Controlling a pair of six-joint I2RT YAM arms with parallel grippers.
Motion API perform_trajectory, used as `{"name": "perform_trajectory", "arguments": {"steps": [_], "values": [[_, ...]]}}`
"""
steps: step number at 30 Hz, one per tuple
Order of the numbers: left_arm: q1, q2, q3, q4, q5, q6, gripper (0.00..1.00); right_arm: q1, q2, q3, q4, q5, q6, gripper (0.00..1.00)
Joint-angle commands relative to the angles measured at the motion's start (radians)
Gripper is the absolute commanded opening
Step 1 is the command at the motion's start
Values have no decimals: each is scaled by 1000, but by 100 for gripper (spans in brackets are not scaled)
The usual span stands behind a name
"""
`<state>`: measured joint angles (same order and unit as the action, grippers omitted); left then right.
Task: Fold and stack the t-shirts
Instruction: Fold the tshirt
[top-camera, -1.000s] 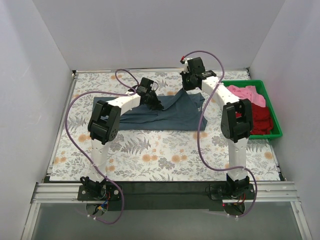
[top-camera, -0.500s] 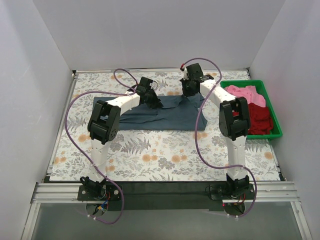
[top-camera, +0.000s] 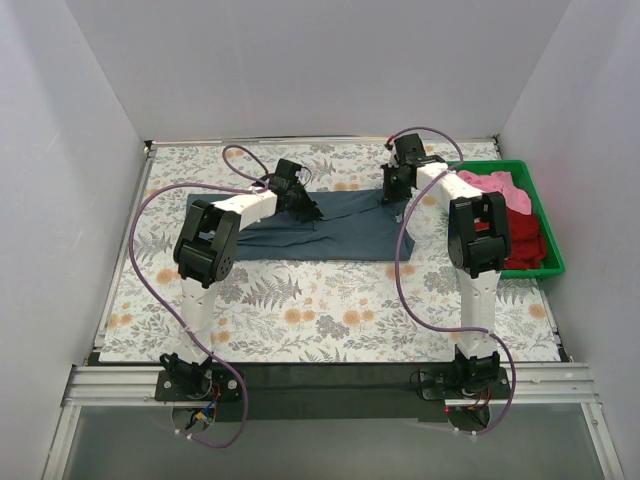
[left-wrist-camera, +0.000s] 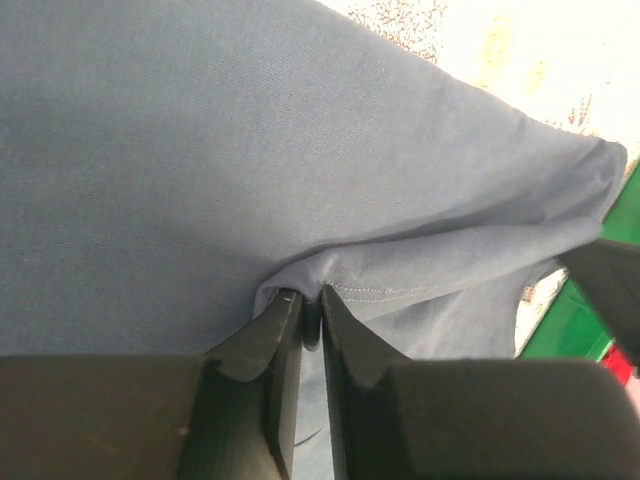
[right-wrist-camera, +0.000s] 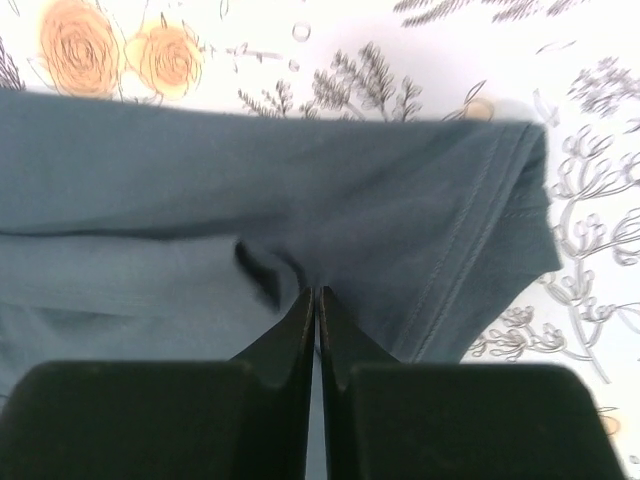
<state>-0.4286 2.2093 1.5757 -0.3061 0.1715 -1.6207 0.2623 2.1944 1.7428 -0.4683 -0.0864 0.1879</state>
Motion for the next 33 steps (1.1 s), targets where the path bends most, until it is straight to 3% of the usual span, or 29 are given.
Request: {"name": "perform_trajectory", "arguments": {"steps": [1,3,4,8,11,17,21,25,29,33], "values": [[10,-28,-11,13,-20,-7,19,9,-41,-23,19,-36,22,9],[8,-30,-6,16,-14,-4,28,8,-50,-32,19,-45,22,11],[10,-33,-5,15,-12,-2,40,9,-58,-37,20,-55,24,14],[10,-97,-19,12,-52,30,61,25,-151,-94,55,-79,22,30],[17,-186,-52,-8,-116,64,68,61,-226,-166,124,-98,12,38],[88,-403,-215,-74,-216,93,69,162,-311,-282,275,-218,-94,42],[158,-534,-364,-123,-282,125,69,262,-266,-261,284,-311,-215,43],[235,-626,-527,-156,-328,143,60,322,-207,-230,286,-411,-235,37],[300,-654,-598,-149,-377,162,49,368,-138,-206,289,-435,-242,31],[326,-625,-597,-120,-426,193,45,387,-93,-189,287,-441,-240,25]]}}
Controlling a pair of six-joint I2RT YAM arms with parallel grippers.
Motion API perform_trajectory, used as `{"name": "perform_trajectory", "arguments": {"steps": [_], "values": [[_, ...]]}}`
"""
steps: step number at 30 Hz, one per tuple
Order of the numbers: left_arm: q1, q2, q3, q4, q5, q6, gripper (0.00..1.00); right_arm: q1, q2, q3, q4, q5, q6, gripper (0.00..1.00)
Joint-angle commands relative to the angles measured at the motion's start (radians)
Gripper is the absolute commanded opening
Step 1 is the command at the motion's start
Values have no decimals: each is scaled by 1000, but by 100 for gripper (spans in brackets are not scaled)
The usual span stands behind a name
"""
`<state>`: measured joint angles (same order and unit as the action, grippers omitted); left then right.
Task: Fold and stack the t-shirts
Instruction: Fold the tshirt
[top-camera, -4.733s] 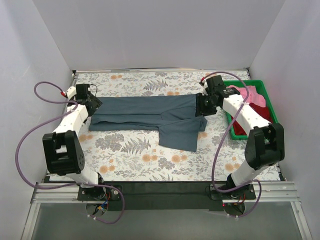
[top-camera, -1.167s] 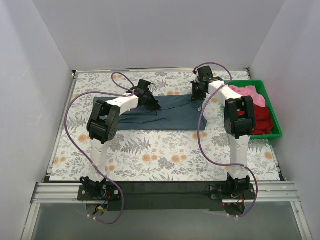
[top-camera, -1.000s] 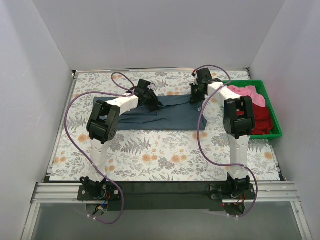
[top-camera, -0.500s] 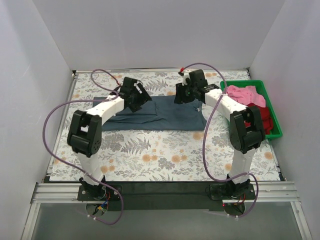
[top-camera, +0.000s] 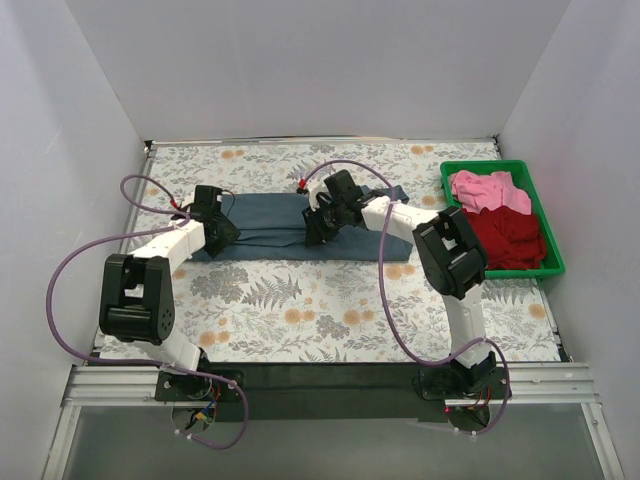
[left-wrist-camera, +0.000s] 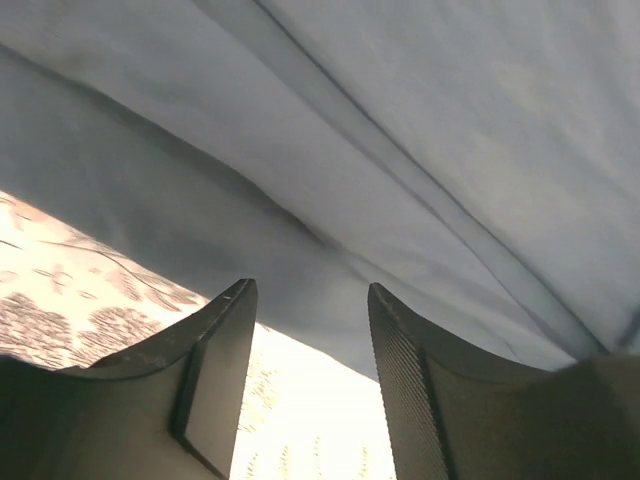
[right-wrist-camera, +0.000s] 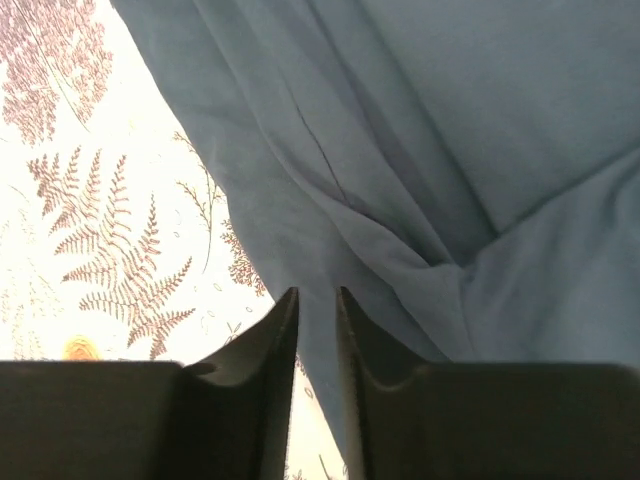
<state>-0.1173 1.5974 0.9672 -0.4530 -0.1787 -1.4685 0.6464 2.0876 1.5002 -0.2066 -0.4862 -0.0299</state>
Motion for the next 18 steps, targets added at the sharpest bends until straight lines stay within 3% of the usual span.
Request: {"name": "perform_trajectory", "arguments": {"steps": [1,4,18], "values": [[18,7,18,36,-84,46,45,2,20,55,26,-45,-24,22],[25,44,47,39,-103,63,43,2,40,55,26,-31,-22,18],[47,176,186,39,-148,89,42,-22,57,71,30,144,24,18]]}}
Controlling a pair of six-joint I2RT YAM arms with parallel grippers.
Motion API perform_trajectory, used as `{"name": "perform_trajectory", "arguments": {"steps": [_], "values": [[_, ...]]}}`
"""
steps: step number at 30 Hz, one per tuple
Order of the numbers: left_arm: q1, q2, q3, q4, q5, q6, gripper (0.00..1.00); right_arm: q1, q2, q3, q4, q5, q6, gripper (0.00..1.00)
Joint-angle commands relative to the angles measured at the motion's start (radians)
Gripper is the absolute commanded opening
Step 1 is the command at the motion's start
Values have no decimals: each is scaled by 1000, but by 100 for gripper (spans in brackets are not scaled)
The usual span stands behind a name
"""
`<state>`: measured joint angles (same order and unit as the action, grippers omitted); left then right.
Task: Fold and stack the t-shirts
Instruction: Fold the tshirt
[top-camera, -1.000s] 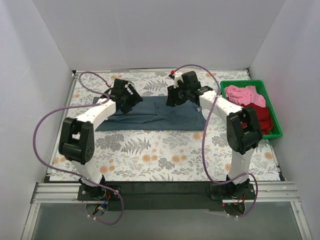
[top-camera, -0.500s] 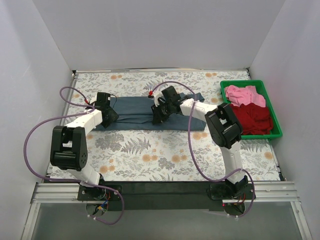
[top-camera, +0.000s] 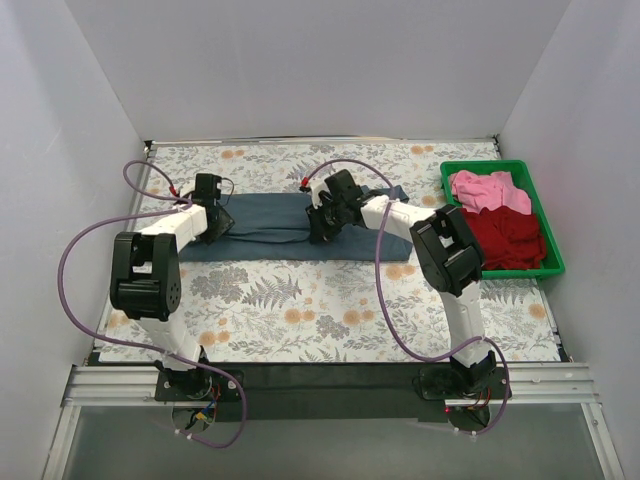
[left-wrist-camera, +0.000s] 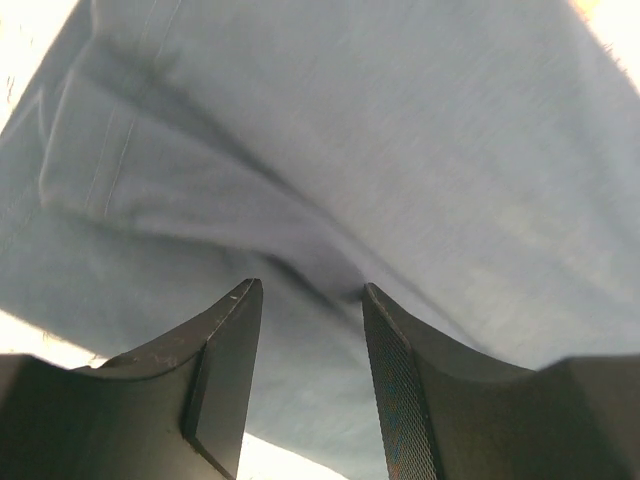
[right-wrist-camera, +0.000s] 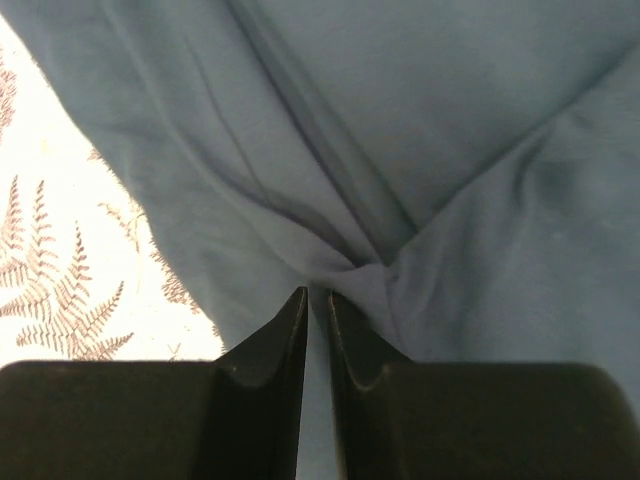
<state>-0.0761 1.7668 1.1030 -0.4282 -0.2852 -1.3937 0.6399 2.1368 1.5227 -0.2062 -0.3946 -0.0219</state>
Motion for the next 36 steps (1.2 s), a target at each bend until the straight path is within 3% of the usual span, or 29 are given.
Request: {"name": "perform_trajectory", "arguments": {"steps": [1,11,15,21,28,36], "values": [[7,14,69,16,-40,18,42,-19,9,51,31,68,37,18],[13,111,201,19,-109,82,45,-52,32,100,31,97,106,19],[21,117,254,10,-127,87,53,-51,6,88,31,83,109,20],[29,30,203,-33,-161,36,63,-51,-66,33,33,62,111,22],[61,-18,60,-24,-137,4,59,-51,-84,13,30,-16,106,22],[185,10,-12,-18,-95,-42,55,-98,-135,-120,31,65,158,22]]}}
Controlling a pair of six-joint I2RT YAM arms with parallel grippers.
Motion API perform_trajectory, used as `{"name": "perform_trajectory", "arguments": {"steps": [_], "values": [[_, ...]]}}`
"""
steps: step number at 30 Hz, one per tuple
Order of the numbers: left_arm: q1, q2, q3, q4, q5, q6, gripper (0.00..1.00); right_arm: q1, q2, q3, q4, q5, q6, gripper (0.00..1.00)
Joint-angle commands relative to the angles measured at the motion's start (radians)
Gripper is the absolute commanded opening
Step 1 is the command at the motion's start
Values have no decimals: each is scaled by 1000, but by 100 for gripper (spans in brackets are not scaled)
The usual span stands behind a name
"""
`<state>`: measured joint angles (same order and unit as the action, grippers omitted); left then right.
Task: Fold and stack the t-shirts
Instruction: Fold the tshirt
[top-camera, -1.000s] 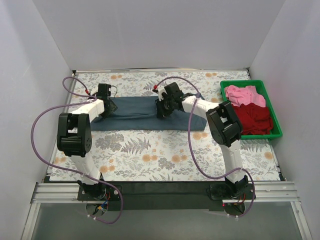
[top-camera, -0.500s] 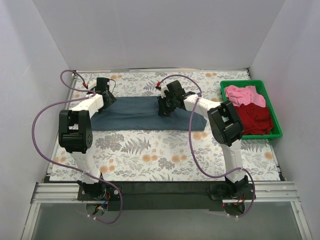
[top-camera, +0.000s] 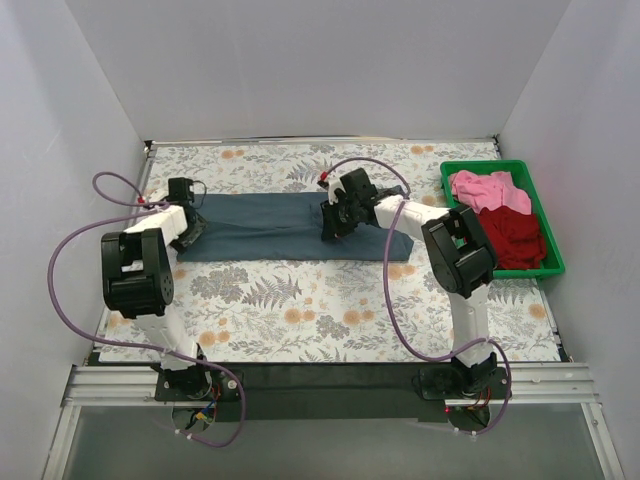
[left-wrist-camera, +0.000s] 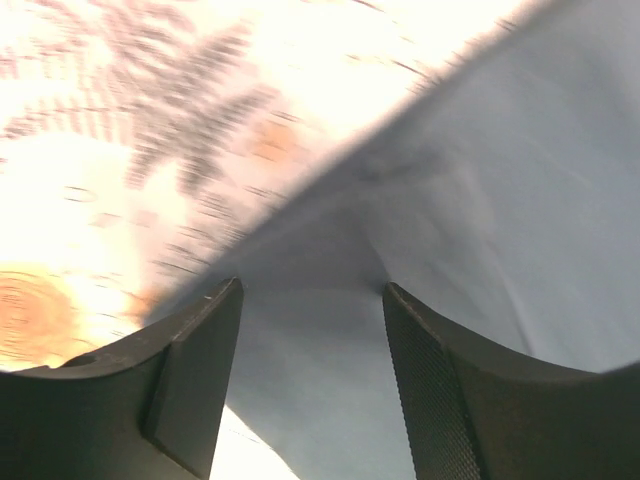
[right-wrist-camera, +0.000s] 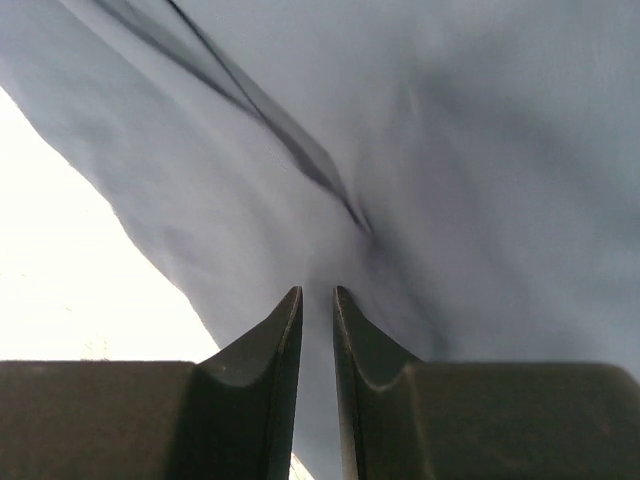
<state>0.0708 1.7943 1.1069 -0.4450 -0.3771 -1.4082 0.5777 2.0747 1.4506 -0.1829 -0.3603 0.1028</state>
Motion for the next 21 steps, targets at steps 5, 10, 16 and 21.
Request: {"name": "perform_trajectory", "arguments": {"steps": [5,10,16,21], "values": [[98,-55,-93,-15,29,-77,52,-110,-154,-182,14,133,93,22],[147,-107,-203,-8,55,-98,49,-257,-258,-378,37,225,178,22],[150,-212,-229,-40,115,-92,52,-334,-372,-437,4,228,189,24],[150,-366,-278,-49,118,-81,63,-343,-513,-473,-39,300,225,45]]}}
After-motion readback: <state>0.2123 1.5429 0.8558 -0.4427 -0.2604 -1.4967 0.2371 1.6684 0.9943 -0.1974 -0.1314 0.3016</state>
